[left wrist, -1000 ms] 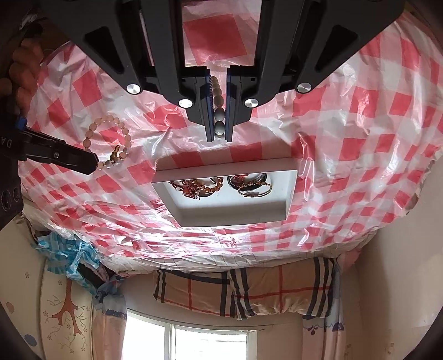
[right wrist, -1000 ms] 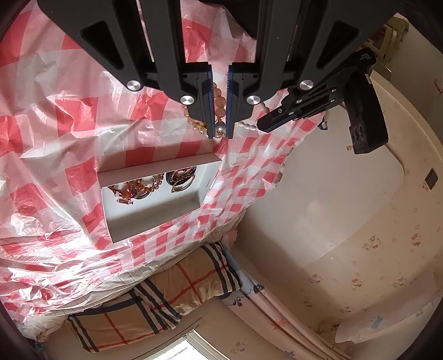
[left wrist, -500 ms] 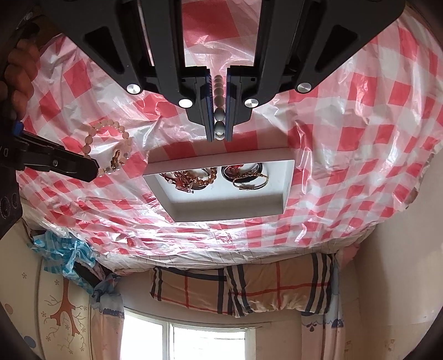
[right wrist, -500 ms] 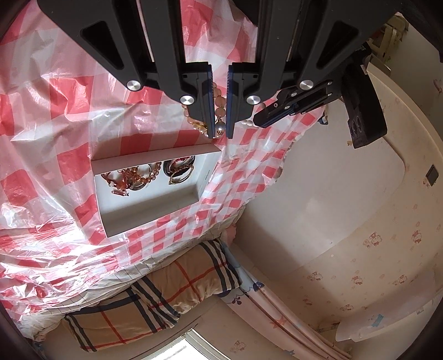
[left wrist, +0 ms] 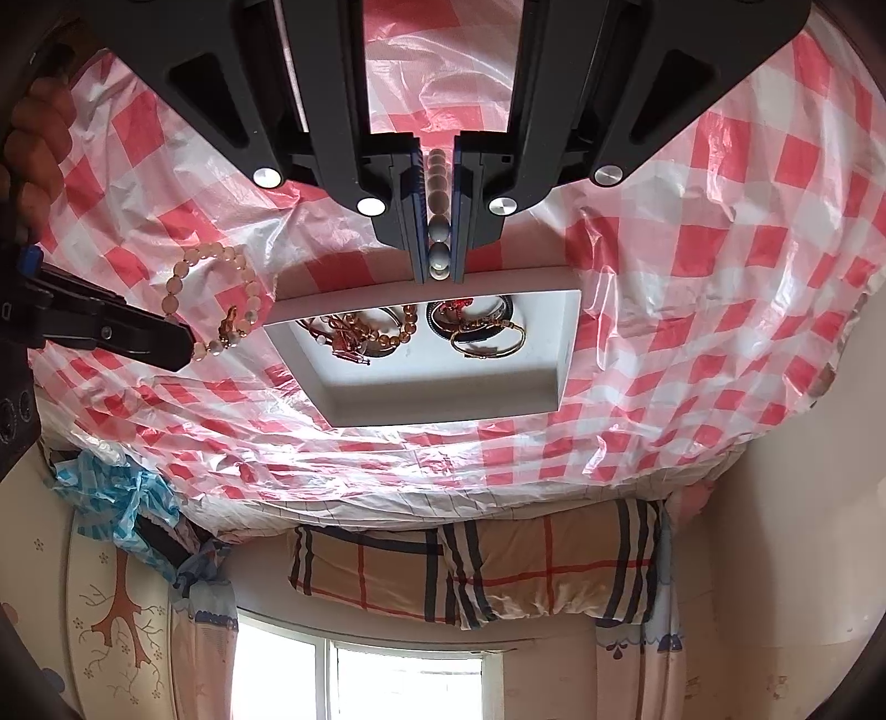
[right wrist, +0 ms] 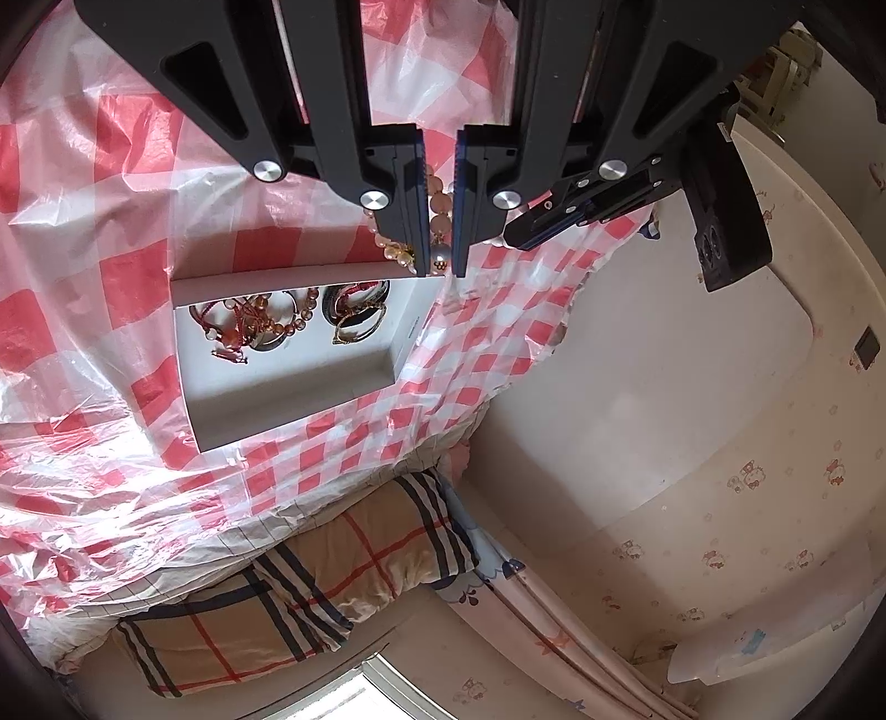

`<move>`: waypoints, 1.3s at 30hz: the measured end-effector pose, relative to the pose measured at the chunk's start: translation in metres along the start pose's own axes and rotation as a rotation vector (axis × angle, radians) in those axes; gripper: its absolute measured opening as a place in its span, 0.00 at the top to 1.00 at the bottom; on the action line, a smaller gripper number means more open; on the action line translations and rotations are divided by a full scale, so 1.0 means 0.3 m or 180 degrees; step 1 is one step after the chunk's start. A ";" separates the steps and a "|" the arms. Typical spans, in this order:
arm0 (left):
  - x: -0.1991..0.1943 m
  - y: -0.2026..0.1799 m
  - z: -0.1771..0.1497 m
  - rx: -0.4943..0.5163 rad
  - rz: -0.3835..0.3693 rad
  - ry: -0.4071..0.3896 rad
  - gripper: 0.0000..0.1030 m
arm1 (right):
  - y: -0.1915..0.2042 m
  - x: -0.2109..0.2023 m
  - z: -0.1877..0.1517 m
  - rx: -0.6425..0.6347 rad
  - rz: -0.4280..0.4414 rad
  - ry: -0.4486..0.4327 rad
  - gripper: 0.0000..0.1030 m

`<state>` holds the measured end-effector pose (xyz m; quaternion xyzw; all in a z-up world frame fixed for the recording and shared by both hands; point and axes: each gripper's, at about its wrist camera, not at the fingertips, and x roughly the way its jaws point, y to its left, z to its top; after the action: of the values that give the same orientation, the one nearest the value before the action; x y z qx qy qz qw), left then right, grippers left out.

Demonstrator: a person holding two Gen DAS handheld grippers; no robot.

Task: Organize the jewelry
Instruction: 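Lift the white beads with the left tool while the right tool lifts the peach beads toward the box, then lower the white beads into the box with the left tool while the right tool lowers the peach beads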

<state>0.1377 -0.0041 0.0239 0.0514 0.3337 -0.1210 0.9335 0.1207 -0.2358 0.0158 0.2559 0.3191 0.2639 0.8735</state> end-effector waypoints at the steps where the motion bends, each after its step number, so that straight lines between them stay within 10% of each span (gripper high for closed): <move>1: 0.006 0.000 0.005 0.0002 0.0001 -0.0006 0.93 | -0.003 0.004 0.004 0.0002 0.0001 0.0000 0.92; 39: 0.169 0.035 0.125 -0.0038 -0.0074 -0.0191 0.93 | -0.058 0.182 0.098 -0.0248 -0.0377 0.0000 0.92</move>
<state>0.2013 -0.0102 0.0207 0.0384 0.3068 -0.1313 0.9419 0.1820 -0.2227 0.0015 0.2024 0.3231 0.2240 0.8970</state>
